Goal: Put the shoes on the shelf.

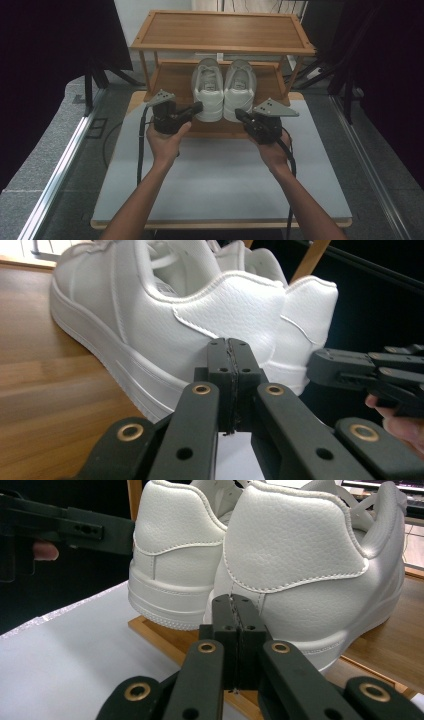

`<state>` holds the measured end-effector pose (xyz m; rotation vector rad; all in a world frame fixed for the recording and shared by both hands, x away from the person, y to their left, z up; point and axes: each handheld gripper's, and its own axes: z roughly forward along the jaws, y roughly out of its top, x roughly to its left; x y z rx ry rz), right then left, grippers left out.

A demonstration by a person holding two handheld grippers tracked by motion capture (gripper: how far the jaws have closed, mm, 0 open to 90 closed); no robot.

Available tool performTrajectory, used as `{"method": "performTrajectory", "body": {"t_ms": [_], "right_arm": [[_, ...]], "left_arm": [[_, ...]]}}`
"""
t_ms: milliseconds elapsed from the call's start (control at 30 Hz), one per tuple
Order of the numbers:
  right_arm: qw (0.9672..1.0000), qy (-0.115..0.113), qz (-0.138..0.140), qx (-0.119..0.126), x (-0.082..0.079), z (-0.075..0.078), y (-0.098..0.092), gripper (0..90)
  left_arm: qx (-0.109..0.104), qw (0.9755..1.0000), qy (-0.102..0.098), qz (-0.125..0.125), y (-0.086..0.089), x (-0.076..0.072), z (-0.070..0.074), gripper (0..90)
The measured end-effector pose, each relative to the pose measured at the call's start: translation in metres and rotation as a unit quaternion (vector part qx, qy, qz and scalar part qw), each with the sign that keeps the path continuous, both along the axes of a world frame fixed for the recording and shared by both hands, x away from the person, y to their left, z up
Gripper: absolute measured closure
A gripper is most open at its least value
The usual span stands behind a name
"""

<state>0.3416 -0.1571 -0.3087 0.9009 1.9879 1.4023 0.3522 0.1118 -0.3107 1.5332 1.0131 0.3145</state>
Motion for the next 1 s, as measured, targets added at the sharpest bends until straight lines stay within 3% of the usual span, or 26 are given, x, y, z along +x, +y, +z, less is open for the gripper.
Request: {"method": "performTrajectory", "body": {"t_ms": [367,700,833,933,1000], "right_arm": [[0.9999,0.006,0.000,0.008,0.001,-0.001,-0.003,90.0],[0.9999,0.006,0.000,0.013,0.001,-0.002,-0.003,90.0],[0.9999,0.005,-0.003,0.015,0.001,-0.002,-0.004,90.0],[0.9997,0.007,-0.005,0.021,0.001,-0.003,-0.004,90.0],[0.9997,0.007,-0.005,0.021,0.001,-0.003,-0.004,90.0]], "left_arm": [[-0.012,0.9999,0.005,-0.007,-0.001,0.001,-0.003,89.9],[0.004,0.9991,0.004,-0.043,-0.013,-0.003,-0.003,90.0],[0.025,0.9991,-0.007,-0.033,-0.019,-0.003,0.001,90.0],[0.024,0.9992,-0.005,-0.033,-0.019,0.000,0.001,90.0],[0.013,0.9993,-0.002,-0.036,-0.018,0.004,-0.001,90.0]]}}
